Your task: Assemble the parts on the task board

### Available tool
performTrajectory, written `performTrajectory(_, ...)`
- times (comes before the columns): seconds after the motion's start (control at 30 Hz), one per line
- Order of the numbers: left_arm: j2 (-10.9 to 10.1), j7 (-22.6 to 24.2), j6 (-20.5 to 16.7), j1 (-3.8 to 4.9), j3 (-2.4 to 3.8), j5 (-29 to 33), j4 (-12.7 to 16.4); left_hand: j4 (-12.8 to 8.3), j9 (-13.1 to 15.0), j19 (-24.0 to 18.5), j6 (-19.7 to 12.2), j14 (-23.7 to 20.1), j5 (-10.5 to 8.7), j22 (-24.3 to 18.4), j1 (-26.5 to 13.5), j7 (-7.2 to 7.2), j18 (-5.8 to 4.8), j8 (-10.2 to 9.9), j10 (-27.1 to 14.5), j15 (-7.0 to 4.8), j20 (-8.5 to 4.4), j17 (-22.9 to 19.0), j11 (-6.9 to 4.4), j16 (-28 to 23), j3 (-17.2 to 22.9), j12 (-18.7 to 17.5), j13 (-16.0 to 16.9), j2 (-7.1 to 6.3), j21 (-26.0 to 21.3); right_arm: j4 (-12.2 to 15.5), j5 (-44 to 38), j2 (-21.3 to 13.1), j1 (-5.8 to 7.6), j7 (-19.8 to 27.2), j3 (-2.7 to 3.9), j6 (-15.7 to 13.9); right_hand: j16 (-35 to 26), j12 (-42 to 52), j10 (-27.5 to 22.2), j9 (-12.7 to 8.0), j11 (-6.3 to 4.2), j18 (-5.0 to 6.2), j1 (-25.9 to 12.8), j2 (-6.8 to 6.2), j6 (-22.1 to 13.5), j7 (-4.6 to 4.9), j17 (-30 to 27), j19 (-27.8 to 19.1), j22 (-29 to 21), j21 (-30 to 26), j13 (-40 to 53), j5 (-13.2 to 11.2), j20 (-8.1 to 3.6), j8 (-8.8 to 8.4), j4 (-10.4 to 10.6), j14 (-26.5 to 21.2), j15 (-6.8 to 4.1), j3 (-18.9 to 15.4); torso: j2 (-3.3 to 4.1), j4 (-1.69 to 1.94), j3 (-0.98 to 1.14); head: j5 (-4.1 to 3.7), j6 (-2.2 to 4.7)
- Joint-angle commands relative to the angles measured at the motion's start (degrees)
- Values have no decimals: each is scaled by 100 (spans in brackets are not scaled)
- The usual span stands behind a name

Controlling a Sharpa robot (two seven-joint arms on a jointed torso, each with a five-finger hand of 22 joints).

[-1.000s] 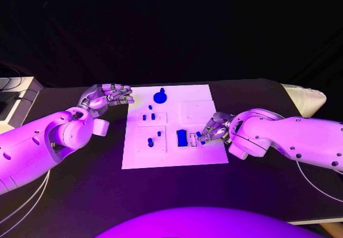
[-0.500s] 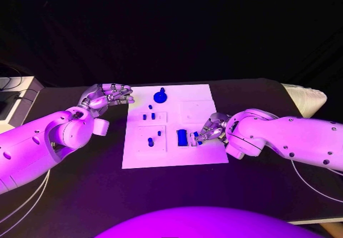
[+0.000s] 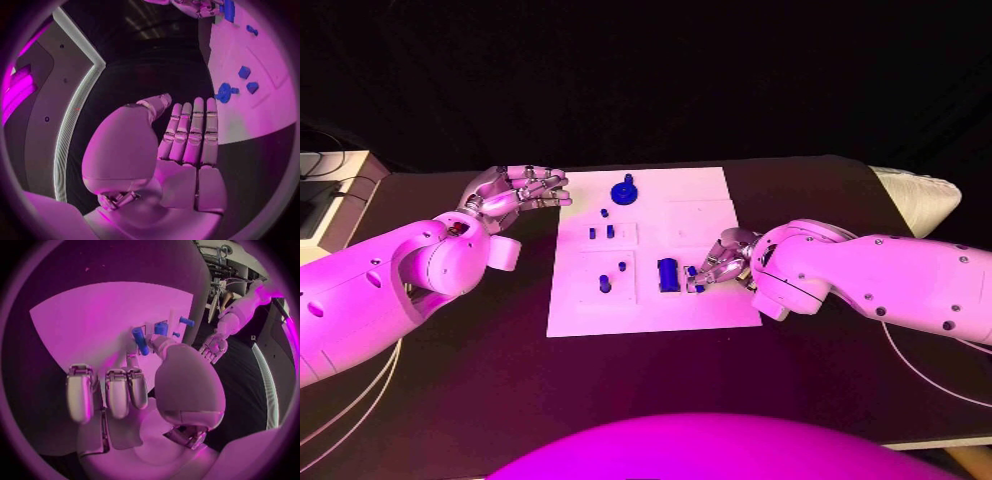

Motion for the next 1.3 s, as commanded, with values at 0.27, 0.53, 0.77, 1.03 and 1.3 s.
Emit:
performTrajectory(0.27, 10, 19, 107, 2, 4, -17, 10, -5, -7, 45, 9, 40, -2, -7, -28, 17, 61, -40, -31, 2, 3, 12, -6, -23, -7, -37, 2, 25, -22, -74, -73, 61, -25, -10, -7, 143, -6, 12, 596, 1, -21, -9, -118, 12, 20, 12, 1293, 473, 1353, -25, 1505, -226, -20, 17, 90, 547, -11, -128, 2, 2, 1, 6, -4)
performTrajectory(0.53, 10, 16, 106, 2, 4, -18, 10, 0, -8, 46, 9, 41, -2, -8, -34, 17, 61, -41, -35, 2, 4, 15, -5, -28, -9, -38, 1, 25, -24, -119, -72, 95, -34, 10, -9, 119, -7, 12, 596, 5, -16, -8, -225, 43, 22, 18, 1291, 471, 1351, -34, 1505, -431, -17, 13, 180, 546, -7, -262, 4, 1, 5, 10, 1)
performTrajectory(0.77, 12, 14, 111, 2, 4, -18, 6, 7, -9, 47, 10, 42, -2, -10, -42, 18, 61, -41, -39, 3, 4, 18, -4, -33, -12, -39, 1, 27, -27, -125, -54, 106, -38, 44, -10, 35, -6, 12, 596, 8, -18, -8, -324, 142, 45, 13, 1295, 472, 1351, -35, 1505, -575, -16, 19, 198, 547, -9, -354, 0, 2, 5, 3, -1)
performTrajectory(1.03, 15, 10, 115, 2, 4, -18, 4, 7, -9, 47, 10, 42, -2, -10, -42, 18, 61, -41, -39, 3, 4, 18, -4, -33, -12, -39, 1, 27, -27, -100, -49, 115, -39, 96, -10, -18, -6, 12, 596, 10, -20, -8, -420, 154, 57, 11, 1296, 472, 1351, -37, 1505, -607, -17, 24, 198, 548, -11, -424, 0, 1, 6, 8, -10)
performTrajectory(1.3, 16, 7, 115, 2, 4, -18, 0, 15, -11, 48, 12, 44, -1, -13, -52, 18, 61, -42, -43, 4, 5, 23, -4, -40, -15, -39, 2, 31, -31, -70, -53, 109, -41, 138, -10, -43, -5, 12, 596, 10, -25, -9, -590, 231, 77, 4, 1300, 474, 1353, -28, 1505, -616, -18, 29, 204, 549, -14, -517, -1, 1, 4, 5, -16)
